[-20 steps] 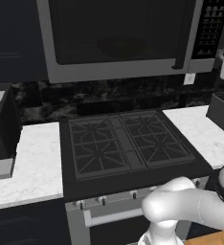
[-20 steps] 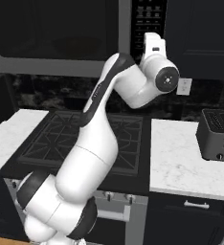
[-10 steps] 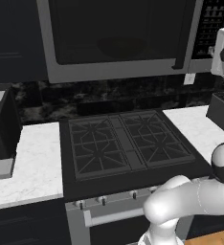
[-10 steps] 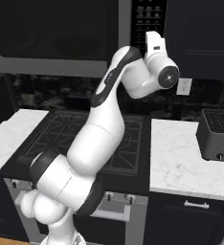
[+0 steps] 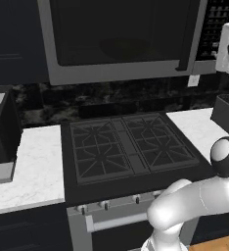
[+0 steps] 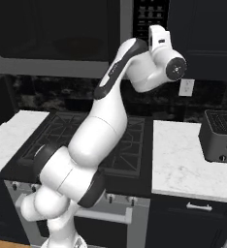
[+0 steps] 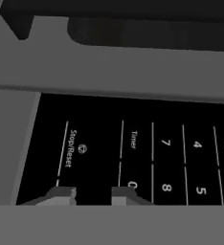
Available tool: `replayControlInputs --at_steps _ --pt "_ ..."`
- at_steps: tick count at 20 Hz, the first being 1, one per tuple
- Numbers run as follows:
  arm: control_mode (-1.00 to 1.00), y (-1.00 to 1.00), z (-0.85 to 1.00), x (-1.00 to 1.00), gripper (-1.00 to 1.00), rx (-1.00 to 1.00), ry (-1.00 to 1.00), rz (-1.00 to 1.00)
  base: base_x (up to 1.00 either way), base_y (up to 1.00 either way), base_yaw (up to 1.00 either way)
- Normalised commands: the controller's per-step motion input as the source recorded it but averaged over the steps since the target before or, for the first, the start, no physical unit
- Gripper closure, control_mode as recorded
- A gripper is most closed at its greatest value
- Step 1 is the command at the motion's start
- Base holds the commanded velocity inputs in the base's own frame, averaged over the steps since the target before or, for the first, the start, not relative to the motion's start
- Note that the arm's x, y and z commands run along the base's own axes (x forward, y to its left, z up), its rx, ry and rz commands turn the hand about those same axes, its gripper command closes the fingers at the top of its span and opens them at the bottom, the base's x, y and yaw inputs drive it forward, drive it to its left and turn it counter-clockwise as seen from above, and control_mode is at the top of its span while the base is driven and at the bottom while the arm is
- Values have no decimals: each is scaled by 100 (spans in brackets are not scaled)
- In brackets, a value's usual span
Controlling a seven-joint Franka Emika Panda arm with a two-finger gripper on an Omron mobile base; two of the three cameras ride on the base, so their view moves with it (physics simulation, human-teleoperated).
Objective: Pick the lime from the sink and place it in the bowl. Then pick the bowl and place it in the microwave. Then close the microwave door and press the start button.
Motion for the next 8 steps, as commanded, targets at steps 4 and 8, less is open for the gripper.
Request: replayControlInputs --at_steps 4,8 --pt "-100 6 -11 -88 100 0 -18 2 0 0 0" --pt "-100 25 -35 -100 100 0 -11 2 0 0 0"
